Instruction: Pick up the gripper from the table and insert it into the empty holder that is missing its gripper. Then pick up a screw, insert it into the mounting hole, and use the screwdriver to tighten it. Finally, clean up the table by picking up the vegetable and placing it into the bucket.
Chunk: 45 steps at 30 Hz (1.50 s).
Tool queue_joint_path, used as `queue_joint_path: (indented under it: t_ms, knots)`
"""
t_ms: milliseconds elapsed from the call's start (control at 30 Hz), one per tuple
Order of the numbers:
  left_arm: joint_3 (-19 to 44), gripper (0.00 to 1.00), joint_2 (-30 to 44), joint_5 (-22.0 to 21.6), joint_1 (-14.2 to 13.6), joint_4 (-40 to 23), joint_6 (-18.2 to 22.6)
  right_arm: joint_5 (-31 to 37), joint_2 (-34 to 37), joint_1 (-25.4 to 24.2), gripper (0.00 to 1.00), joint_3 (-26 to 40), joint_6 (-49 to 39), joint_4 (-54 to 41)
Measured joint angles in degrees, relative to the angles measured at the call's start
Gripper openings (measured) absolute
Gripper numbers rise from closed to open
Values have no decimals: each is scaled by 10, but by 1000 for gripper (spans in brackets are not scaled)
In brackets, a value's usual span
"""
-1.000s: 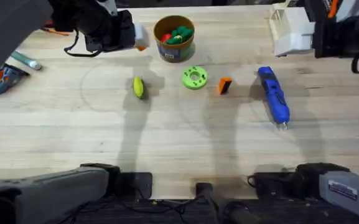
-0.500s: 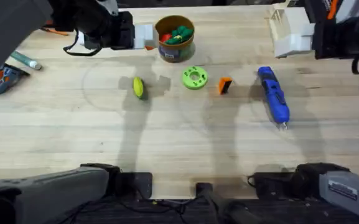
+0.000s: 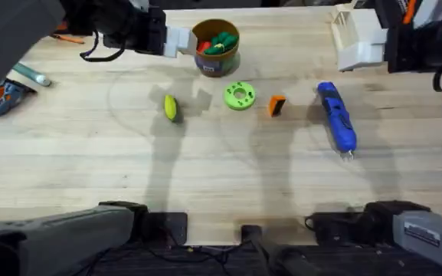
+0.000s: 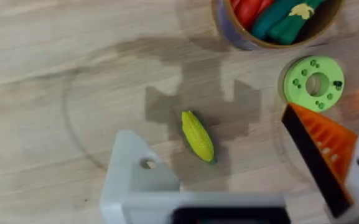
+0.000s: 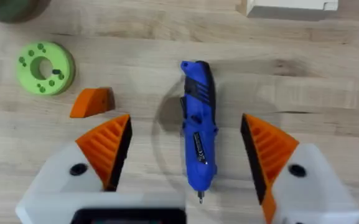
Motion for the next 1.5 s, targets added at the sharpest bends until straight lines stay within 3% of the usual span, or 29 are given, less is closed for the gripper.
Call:
queue_joint_path:
  t_ms: [133, 367, 733, 967, 1200, 1500]
  knots:
    - [0, 987, 0, 12, 0, 7, 31, 0, 0, 0, 991, 0, 0, 0]
    - [0, 985, 0, 5, 0, 10, 51, 0, 0, 0, 993, 0, 0, 0]
    - [0, 985, 0, 1, 0, 155, 74, 0, 0, 0, 991, 0, 0, 0]
    - [0, 985, -4, 64, 0, 239, 96, 0, 0, 0, 992, 0, 0, 0]
    - [0, 986, -68, 117, 0, 240, 103, 0, 0, 0, 992, 0, 0, 0]
    - [-28, 986, -188, 137, 0, 242, 106, 0, 0, 0, 992, 0, 0, 0]
